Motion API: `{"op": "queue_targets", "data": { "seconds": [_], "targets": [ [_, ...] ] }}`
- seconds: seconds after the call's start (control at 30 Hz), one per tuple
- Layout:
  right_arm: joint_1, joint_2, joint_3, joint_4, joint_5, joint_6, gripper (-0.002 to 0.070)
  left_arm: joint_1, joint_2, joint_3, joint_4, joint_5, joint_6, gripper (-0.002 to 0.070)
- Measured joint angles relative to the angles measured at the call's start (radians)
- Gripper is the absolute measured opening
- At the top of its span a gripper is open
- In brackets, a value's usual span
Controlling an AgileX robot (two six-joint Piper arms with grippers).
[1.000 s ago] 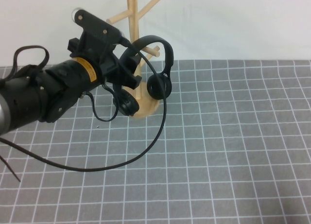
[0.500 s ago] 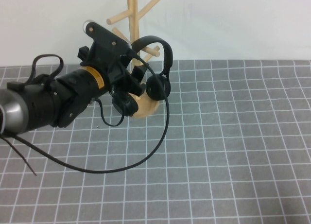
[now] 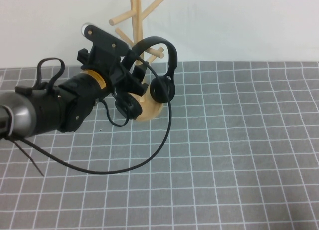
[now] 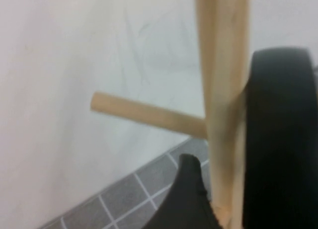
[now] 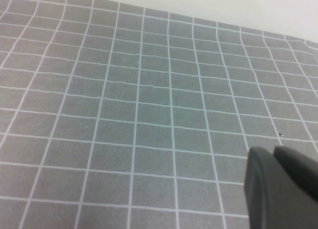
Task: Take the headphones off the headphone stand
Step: Pick up the headphones from the headphone stand
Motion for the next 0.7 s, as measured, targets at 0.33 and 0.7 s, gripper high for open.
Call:
{"op": "queue_targets", "data": {
  "seconds": [0.33, 0.7],
  "targets": [
    [0.0, 0.0, 0.0, 0.0, 0.0, 0.0, -0.0009, 0.014, 0.034, -0.027, -0.013, -0.002, 0.003, 0.0517],
    [0.0, 0.0, 0.0, 0.0, 0.0, 0.0, -0.0009, 0.014, 0.039, -0.029, -0.013, -0.002, 0.003, 0.0292]
  ]
}}
